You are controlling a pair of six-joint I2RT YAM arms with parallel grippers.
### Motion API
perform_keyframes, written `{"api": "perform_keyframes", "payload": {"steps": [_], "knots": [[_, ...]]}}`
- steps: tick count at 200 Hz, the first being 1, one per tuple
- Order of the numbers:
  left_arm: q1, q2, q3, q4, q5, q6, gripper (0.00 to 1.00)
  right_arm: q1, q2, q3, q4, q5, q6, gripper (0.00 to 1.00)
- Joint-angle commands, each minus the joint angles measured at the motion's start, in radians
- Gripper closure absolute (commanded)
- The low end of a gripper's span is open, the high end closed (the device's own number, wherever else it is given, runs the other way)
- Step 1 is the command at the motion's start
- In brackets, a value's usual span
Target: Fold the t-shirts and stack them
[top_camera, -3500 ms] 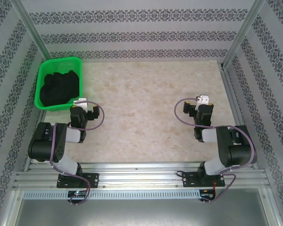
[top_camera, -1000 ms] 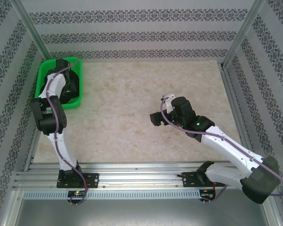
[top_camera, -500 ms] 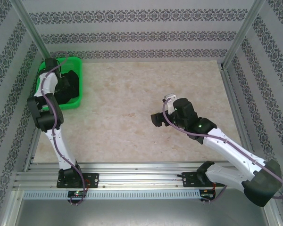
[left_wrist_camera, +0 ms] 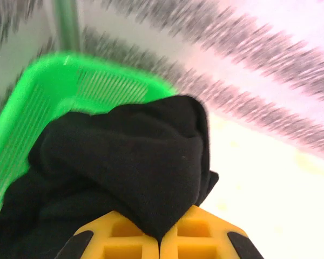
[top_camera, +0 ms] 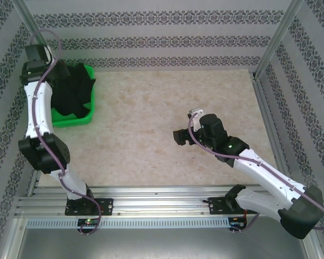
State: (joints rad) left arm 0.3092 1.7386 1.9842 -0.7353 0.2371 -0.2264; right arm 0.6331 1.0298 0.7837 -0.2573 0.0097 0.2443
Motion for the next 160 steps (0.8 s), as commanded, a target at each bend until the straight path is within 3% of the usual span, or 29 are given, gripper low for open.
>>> {"api": "perform_keyframes", "payload": {"steps": [1, 33, 62, 85, 107, 130, 160], "knots": [[-0.049, -0.059, 0.141, 0.004, 0.102, -0.038, 1.00, 0.015, 0.026, -0.015, 0.054, -0.003, 0.033, 0.02], [-0.095, -0.041, 0.347, -0.006, 0.202, -0.113, 1.00, 0.015, 0.048, -0.015, 0.079, 0.001, 0.055, 0.02], [-0.220, -0.001, 0.515, 0.024, 0.288, -0.184, 1.00, 0.003, 0.027, -0.031, 0.103, 0.089, 0.085, 0.02], [-0.351, 0.005, 0.505, 0.082, 0.311, -0.224, 1.00, -0.056, -0.003, -0.050, 0.120, 0.109, 0.142, 0.02], [-0.484, -0.007, 0.412, 0.137, 0.272, -0.232, 1.00, -0.137, -0.022, -0.056, 0.109, 0.060, 0.186, 0.02], [-0.621, -0.051, 0.211, 0.268, 0.197, -0.251, 1.00, -0.187, -0.044, -0.063, 0.096, 0.040, 0.183, 0.02], [-0.715, -0.102, -0.102, 0.450, 0.135, -0.351, 1.00, -0.242, -0.060, -0.081, 0.073, 0.026, 0.178, 0.02]]}}
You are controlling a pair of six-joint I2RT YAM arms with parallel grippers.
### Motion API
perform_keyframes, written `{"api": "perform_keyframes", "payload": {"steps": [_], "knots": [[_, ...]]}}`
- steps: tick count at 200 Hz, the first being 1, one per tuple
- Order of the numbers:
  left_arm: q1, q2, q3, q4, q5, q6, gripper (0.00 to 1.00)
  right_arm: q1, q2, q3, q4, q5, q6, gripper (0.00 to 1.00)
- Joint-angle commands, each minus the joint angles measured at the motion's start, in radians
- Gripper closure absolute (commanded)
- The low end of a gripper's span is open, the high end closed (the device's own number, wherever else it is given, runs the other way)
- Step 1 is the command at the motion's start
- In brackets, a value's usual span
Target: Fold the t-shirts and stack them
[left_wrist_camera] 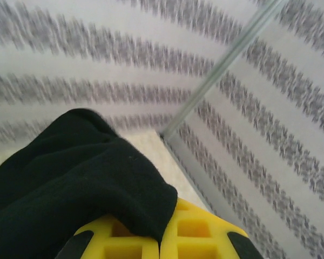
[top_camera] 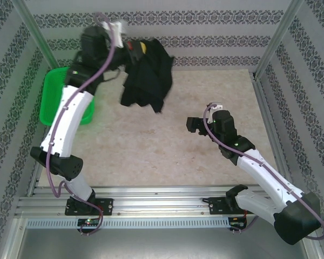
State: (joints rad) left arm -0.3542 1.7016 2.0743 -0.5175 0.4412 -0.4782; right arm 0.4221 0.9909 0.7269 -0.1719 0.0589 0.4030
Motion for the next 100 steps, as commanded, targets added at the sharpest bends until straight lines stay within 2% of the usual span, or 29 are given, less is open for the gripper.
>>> {"api": "perform_keyframes", "payload": {"steps": [1, 24, 43, 58, 78, 100], "knots": [[-0.054, -0.066, -0.202, 0.234, -0.074, -0.101, 1.00, -0.032, -0.020, -0.025, -0.012, -0.025, 0.019, 0.02], [-0.079, -0.054, -0.473, 0.371, -0.150, -0.145, 1.00, -0.055, -0.002, -0.039, -0.008, -0.026, 0.016, 0.02], [-0.083, 0.055, -0.563, 0.436, -0.136, -0.149, 1.00, -0.060, 0.036, -0.040, -0.005, -0.018, 0.010, 0.02], [-0.083, 0.143, -0.537, 0.422, -0.143, -0.116, 1.00, -0.060, 0.068, -0.034, -0.006, -0.019, 0.009, 0.02], [-0.083, 0.246, -0.414, 0.311, -0.138, -0.074, 1.00, -0.059, 0.090, -0.037, -0.017, -0.025, 0.019, 0.02], [-0.108, 0.294, -0.364, 0.331, -0.103, -0.075, 1.00, -0.059, 0.100, -0.053, -0.020, -0.020, 0.027, 0.02]]}}
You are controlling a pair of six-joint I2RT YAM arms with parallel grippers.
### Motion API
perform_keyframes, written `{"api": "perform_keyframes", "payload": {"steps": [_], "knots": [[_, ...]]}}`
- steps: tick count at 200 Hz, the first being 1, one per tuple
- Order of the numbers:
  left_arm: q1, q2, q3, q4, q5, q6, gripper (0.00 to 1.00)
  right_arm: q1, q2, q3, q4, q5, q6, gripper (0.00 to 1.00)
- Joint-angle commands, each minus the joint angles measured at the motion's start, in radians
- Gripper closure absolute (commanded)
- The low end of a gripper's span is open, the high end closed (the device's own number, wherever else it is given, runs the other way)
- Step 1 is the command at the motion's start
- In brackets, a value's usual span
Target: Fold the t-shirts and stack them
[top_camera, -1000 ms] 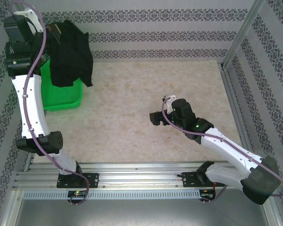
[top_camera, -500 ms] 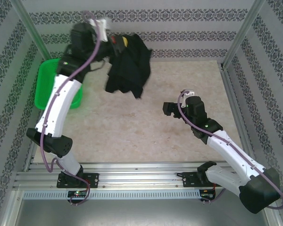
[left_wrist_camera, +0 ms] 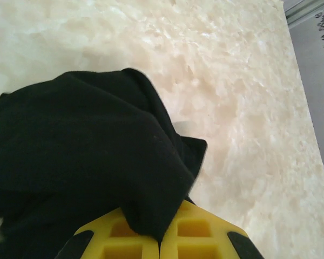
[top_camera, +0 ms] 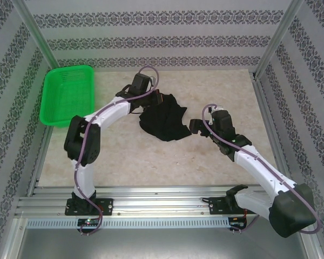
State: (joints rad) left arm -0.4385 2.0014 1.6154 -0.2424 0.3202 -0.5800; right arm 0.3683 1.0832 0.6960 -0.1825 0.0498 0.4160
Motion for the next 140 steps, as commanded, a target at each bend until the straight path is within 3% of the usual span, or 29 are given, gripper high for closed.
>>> {"api": "perform_keyframes", "payload": {"steps": [1, 14, 24, 37, 44, 47, 69, 101, 120, 140], "knots": [[-0.026, -0.003, 0.096, 0.057, 0.019, 0.026, 1.00, -0.005, 0.008, -0.023, -0.009, -0.011, 0.015, 0.02], [-0.028, 0.028, 0.110, 0.101, 0.067, -0.003, 0.97, -0.005, 0.024, -0.032, -0.015, -0.033, 0.022, 0.02], [-0.022, 0.057, 0.118, 0.122, 0.107, -0.029, 0.63, -0.005, 0.046, -0.042, -0.006, -0.049, 0.033, 0.02], [-0.006, 0.044, 0.090, 0.147, 0.117, -0.044, 0.40, -0.005, 0.085, -0.047, -0.006, -0.063, 0.041, 0.04], [0.002, 0.008, 0.035, 0.194, 0.107, -0.051, 0.07, -0.005, 0.110, -0.046, -0.005, -0.075, 0.042, 0.05], [0.008, -0.013, 0.010, 0.212, 0.102, -0.053, 0.01, -0.005, 0.121, -0.045, -0.005, -0.081, 0.042, 0.06], [0.064, -0.195, -0.157, 0.249, 0.054, -0.063, 0.00, -0.005, 0.222, -0.009, -0.004, -0.131, 0.041, 0.14], [0.100, -0.457, -0.348, 0.125, -0.035, 0.012, 0.00, 0.001, 0.370, 0.057, 0.044, -0.156, 0.054, 0.28], [0.100, -0.535, -0.437, 0.017, -0.079, 0.060, 0.00, 0.006, 0.470, 0.115, 0.049, -0.161, 0.056, 0.38], [0.100, -0.573, -0.569, 0.022, -0.106, 0.059, 0.03, 0.006, 0.560, 0.169, 0.064, -0.149, 0.071, 0.43]]}}
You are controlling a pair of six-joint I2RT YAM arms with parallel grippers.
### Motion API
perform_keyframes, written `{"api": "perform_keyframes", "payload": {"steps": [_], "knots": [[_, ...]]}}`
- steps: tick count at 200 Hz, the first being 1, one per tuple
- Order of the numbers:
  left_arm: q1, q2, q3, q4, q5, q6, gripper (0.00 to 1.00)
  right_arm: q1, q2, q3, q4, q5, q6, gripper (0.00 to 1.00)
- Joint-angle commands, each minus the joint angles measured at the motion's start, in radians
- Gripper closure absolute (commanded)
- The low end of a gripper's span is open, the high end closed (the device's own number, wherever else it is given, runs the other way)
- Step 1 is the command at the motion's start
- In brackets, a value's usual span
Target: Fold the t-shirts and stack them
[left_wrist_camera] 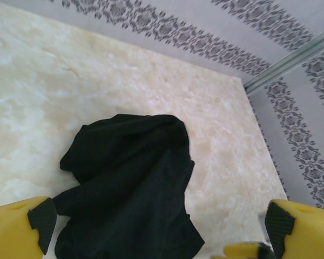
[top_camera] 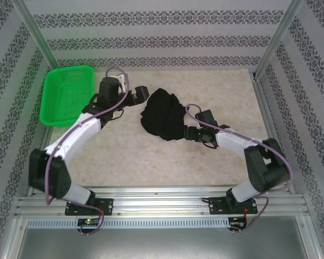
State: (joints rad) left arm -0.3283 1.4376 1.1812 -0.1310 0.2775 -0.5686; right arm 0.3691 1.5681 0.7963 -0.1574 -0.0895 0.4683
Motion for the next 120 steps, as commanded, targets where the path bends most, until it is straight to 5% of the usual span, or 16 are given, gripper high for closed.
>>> {"api": "perform_keyframes", "payload": {"steps": [1, 56, 90, 120], "knots": [[-0.010, -0.009, -0.141, -0.087, -0.062, 0.047, 0.03, 0.005, 0.079, 0.072, 0.039, -0.009, 0.017, 0.43], [-0.013, 0.141, -0.286, 0.144, -0.001, -0.015, 0.16, 0.017, 0.198, 0.149, 0.005, 0.037, 0.046, 0.64], [-0.021, 0.213, -0.303, 0.281, 0.055, -0.047, 0.15, 0.002, 0.158, 0.144, 0.020, 0.052, 0.065, 1.00], [-0.029, 0.193, -0.364, 0.397, 0.074, -0.083, 0.14, 0.002, -0.002, 0.165, 0.018, 0.064, 0.035, 1.00]]}}
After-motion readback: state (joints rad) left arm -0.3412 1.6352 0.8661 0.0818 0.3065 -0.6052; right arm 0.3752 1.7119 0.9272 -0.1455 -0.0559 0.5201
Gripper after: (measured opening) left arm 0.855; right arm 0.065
